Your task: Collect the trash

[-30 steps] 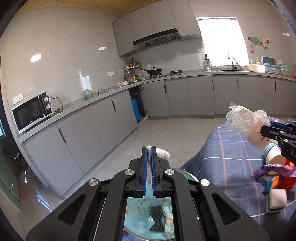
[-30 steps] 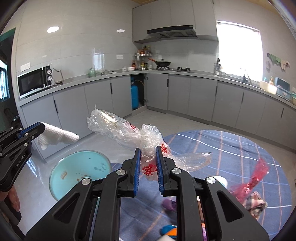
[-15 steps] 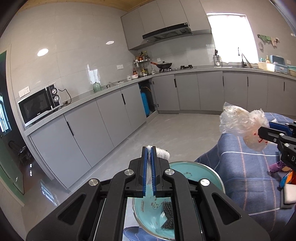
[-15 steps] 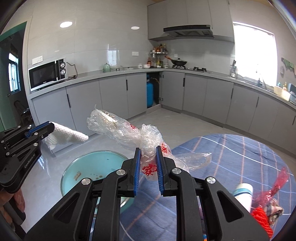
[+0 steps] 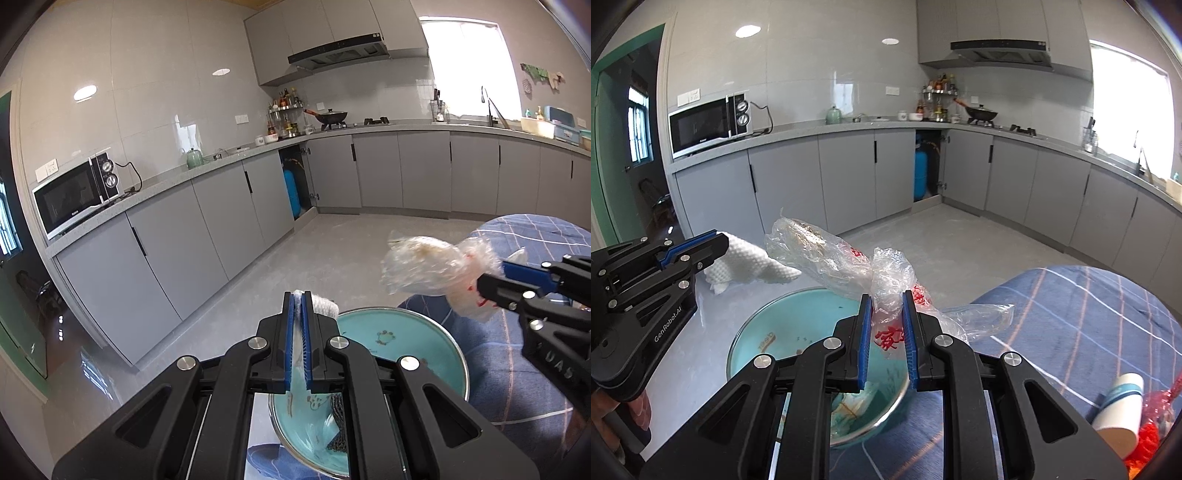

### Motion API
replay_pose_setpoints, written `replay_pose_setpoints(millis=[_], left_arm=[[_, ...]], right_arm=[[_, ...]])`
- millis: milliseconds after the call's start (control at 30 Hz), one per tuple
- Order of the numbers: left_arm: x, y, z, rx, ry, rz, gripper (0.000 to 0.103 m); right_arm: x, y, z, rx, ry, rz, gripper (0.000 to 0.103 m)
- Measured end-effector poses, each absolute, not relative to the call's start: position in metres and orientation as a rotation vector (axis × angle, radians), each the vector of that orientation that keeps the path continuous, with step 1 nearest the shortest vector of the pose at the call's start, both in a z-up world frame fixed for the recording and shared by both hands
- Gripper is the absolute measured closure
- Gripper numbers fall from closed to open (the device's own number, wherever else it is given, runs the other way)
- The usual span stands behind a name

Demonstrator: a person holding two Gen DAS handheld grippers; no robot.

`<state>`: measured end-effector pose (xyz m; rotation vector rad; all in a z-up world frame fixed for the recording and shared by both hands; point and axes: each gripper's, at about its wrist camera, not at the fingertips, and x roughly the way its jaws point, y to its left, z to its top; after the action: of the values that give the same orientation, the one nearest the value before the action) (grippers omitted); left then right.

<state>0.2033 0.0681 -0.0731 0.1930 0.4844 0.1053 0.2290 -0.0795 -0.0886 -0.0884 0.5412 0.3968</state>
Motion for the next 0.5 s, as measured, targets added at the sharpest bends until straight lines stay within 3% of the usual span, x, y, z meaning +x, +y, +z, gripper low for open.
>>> replay_pose_setpoints(millis=[100, 167, 200, 300, 333, 367, 400, 500], left_arm=[[0.207, 0.068, -0.077, 0.192, 0.493, 0.099, 0.095], [0.207, 0.069, -0.078, 0.193, 0.494, 0.097, 0.091], [0.208, 0.069, -0.079, 0.191, 0.496, 0.097, 0.087], [0.208, 0.070, -0.080, 0.194, 0.495, 0.104, 0.070], [0.208, 0.070, -0.080, 0.193, 0.492, 0.109, 0.059], [0.208, 0.070, -0.080, 0.193, 0.491, 0.110, 0.056], [0.207, 0.070, -0.079, 0.195, 0.492, 0.114, 0.055], [0.205, 0.069, -0.078, 0.194, 0.482, 0.130, 0.041]], right_arm=[[0.233, -0.073, -0.096, -0.088, 0.558, 0.410, 0.084], [0.234, -0.069, -0.099, -0.086, 0.567, 0.422, 0.077], [0.235, -0.068, -0.102, -0.088, 0.571, 0.422, 0.067], [0.236, -0.071, -0.105, -0.080, 0.579, 0.411, 0.055], [0.236, -0.072, -0.106, -0.075, 0.580, 0.411, 0.043], [0.235, -0.074, -0.105, -0.067, 0.577, 0.408, 0.038], [0.233, -0.075, -0.104, -0.064, 0.571, 0.403, 0.037], [0.229, -0.082, -0.101, -0.060, 0.568, 0.387, 0.037]])
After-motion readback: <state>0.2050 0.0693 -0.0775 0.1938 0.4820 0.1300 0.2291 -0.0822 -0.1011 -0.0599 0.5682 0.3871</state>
